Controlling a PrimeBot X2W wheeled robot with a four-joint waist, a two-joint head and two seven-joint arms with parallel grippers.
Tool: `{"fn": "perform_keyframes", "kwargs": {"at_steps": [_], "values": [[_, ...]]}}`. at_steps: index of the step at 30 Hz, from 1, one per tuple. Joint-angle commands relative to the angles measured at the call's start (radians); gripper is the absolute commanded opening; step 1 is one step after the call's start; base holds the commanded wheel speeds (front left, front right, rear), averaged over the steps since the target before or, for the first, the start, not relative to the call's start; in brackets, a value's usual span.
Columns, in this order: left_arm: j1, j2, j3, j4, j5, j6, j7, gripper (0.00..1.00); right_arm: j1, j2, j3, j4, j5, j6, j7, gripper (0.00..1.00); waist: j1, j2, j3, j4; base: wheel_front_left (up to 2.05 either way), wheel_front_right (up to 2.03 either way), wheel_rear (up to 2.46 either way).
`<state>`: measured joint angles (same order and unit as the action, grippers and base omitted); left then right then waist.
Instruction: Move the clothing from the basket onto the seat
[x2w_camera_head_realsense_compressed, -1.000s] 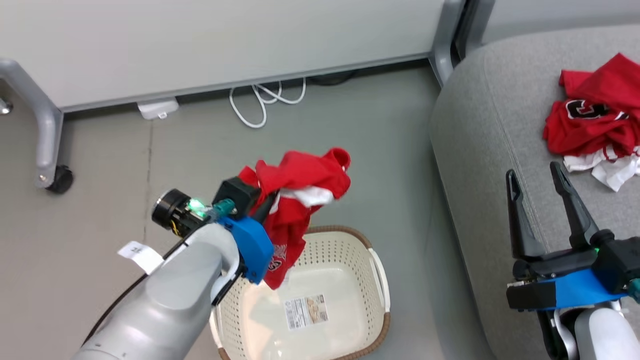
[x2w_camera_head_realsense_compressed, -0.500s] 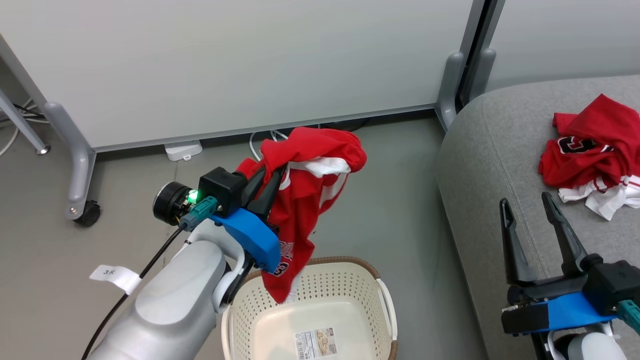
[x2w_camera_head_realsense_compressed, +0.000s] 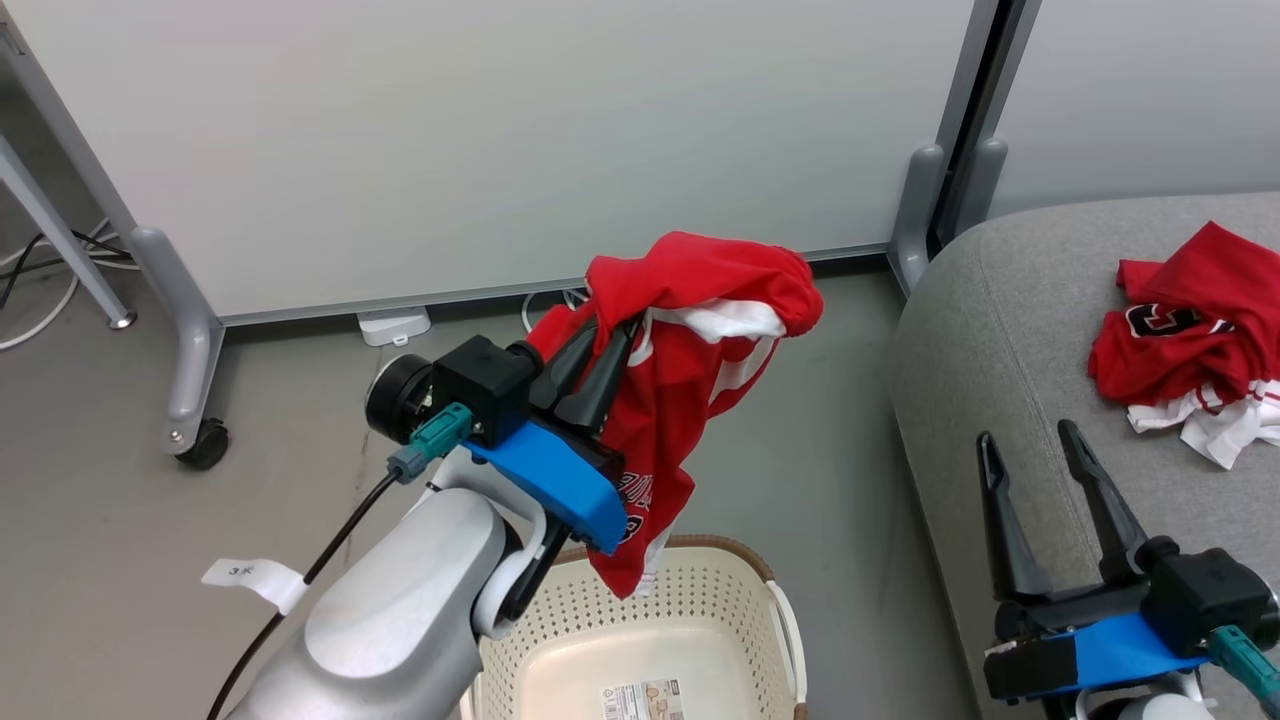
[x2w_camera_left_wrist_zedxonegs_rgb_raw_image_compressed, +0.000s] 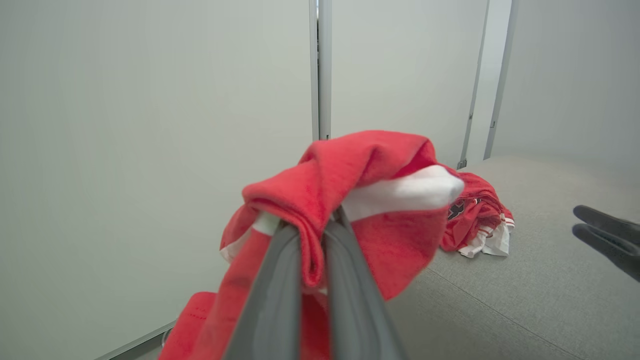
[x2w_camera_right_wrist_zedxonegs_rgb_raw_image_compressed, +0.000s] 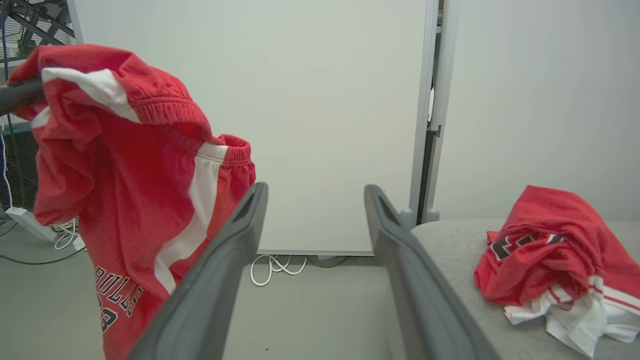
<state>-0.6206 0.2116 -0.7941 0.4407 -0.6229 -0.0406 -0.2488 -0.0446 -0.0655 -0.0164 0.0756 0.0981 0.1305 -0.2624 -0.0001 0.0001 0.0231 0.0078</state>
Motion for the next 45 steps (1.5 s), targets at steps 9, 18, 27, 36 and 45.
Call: {"fn": "perform_keyframes", "kwargs": {"at_steps": [9, 18, 27, 36, 45], "values": [[0.035, -0.004, -0.007, -0.102, -0.009, 0.042, 0.031, 0.0, 0.013, 0.011, 0.034, 0.012, 0.014, 0.0, -0.004, 1.0, 0.0001, -0.0001, -0.013, 0.01, 0.0, 0.0, 0.0], [0.044, 0.015, -0.013, -0.14, -0.009, 0.055, 0.043, 0.0, 0.006, 0.013, 0.083, 0.026, 0.032, 0.0, -0.004, 1.0, 0.0001, -0.0001, -0.019, 0.015, 0.0, 0.0, 0.0], [0.036, 0.018, -0.023, -0.152, -0.002, 0.06, 0.049, 0.0, -0.043, 0.013, 0.243, 0.032, 0.063, 0.0, -0.004, 1.0, 0.0001, -0.0001, -0.017, 0.02, 0.0, 0.0, 0.0], [0.005, 0.006, -0.036, -0.15, 0.004, 0.055, 0.045, 0.0, -0.139, 0.015, 0.395, 0.053, 0.128, 0.0, -0.004, 1.0, 0.0001, -0.0001, 0.001, 0.038, 0.0, 0.0, 0.0], [-0.019, -0.018, -0.054, -0.143, 0.014, 0.049, 0.037, 0.0, -0.241, 0.015, 0.45, 0.159, 0.179, 0.0, -0.004, 1.0, 0.0001, -0.0001, 0.024, 0.063, 0.0, 0.0, 0.0]]}}
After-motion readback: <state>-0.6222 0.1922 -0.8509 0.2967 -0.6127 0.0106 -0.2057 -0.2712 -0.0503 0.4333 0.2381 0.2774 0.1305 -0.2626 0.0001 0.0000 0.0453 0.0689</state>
